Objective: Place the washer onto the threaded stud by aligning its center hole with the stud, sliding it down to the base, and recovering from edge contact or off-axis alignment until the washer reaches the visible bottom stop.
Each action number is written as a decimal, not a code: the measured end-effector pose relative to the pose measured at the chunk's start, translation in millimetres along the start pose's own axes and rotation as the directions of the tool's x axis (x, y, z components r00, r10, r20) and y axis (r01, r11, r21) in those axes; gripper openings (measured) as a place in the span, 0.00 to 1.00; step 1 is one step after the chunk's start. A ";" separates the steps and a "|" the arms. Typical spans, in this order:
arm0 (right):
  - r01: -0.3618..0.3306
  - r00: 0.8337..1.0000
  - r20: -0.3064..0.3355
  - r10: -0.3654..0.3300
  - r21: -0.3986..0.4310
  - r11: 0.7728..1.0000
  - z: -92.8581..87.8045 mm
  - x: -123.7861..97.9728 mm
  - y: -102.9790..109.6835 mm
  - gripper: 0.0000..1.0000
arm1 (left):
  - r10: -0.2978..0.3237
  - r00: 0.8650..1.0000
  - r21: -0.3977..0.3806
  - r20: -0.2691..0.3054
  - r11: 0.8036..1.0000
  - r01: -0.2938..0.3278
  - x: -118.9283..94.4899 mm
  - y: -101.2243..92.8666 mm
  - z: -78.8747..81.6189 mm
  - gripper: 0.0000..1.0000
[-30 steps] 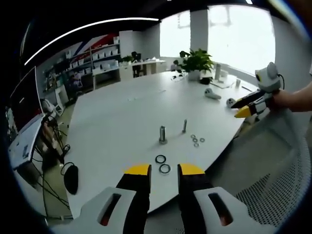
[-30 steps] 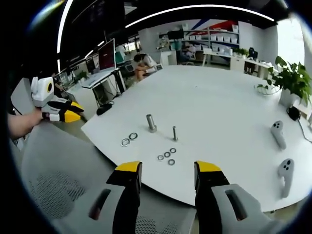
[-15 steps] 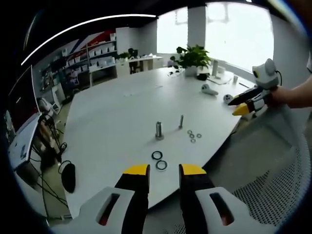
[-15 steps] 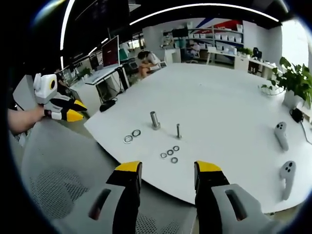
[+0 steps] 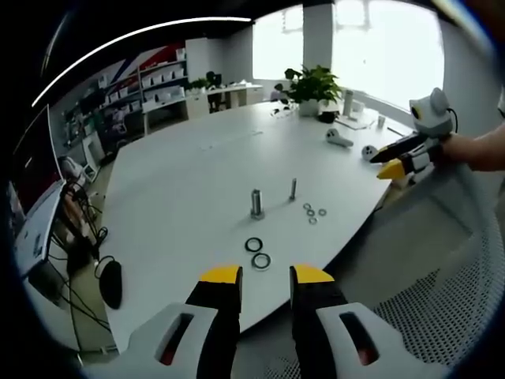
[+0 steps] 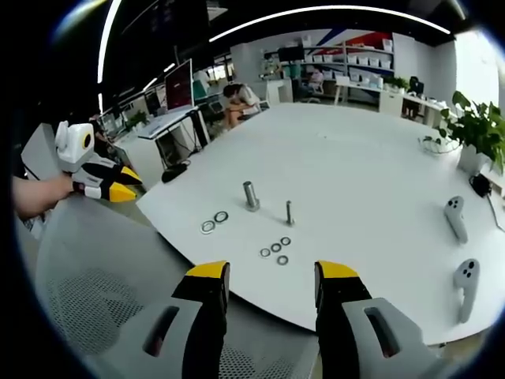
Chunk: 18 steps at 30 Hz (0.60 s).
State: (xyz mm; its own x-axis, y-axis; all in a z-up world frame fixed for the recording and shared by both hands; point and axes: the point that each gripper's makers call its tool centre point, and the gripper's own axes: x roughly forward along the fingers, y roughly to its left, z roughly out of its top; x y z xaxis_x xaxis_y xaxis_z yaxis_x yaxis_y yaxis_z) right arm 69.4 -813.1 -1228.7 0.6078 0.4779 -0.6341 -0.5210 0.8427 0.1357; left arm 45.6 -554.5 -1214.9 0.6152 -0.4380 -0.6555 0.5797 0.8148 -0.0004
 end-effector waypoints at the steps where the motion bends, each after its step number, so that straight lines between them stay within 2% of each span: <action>1: 0.000 1.000 -0.002 0.000 0.001 1.000 -0.4 0.0 -0.1 0.45 | 0.001 1.000 0.001 -0.005 1.000 -0.001 0.2 0.1 -0.4 0.22; 8: -0.001 1.000 0.009 0.001 0.008 1.000 2.0 -0.4 0.8 0.45 | 0.007 1.000 0.005 -0.015 1.000 -0.007 -0.2 2.3 -2.3 0.22; 10: -0.001 1.000 0.016 0.001 0.005 1.000 3.8 -0.2 1.2 0.45 | 0.026 0.999 -0.022 -0.033 0.999 -0.026 0.8 7.1 -6.7 0.22; 13: -0.003 1.000 0.007 0.003 0.012 1.000 1.9 0.3 0.5 0.45 | 0.031 0.999 -0.021 -0.027 0.999 -0.032 0.6 7.9 -4.3 0.22; 18: -0.004 1.000 0.014 0.004 0.007 1.000 2.7 0.3 0.9 0.45 | 0.030 0.998 -0.019 -0.056 0.999 -0.032 1.8 7.2 -10.1 0.22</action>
State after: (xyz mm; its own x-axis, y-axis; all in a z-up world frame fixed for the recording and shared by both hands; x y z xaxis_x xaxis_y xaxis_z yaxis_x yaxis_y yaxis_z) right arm 70.7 -811.5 -1226.7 0.6143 0.4845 -0.6228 -0.5192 0.8426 0.1433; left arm 45.5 -545.5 -1223.7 0.6017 -0.3910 -0.6965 0.5500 0.8351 0.0063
